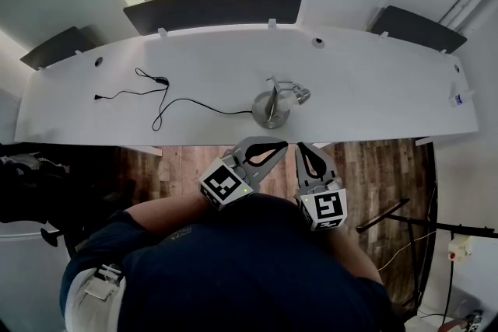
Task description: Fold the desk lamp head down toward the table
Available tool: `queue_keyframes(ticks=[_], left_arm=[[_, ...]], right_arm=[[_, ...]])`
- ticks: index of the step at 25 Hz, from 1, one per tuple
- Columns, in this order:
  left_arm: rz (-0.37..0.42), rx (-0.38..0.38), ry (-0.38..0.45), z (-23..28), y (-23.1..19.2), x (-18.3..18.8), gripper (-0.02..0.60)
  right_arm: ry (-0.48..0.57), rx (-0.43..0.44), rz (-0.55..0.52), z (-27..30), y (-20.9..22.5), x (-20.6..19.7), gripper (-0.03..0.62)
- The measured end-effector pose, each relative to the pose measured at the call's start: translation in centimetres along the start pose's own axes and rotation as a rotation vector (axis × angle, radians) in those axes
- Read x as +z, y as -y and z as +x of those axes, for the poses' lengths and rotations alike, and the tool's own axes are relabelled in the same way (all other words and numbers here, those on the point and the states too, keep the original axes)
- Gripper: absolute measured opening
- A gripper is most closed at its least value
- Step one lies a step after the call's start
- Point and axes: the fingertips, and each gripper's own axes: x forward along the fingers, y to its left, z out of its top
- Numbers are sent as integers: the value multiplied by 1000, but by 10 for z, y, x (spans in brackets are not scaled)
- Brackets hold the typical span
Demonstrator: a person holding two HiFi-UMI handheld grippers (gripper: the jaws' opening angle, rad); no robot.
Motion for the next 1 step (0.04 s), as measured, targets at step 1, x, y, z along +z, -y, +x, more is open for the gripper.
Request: queue_keyframes(ticks=[1], left_arm=[[-4,1,5,0,0,-2,6]], right_arm=[[-2,-1,2,0,-1,0,11]])
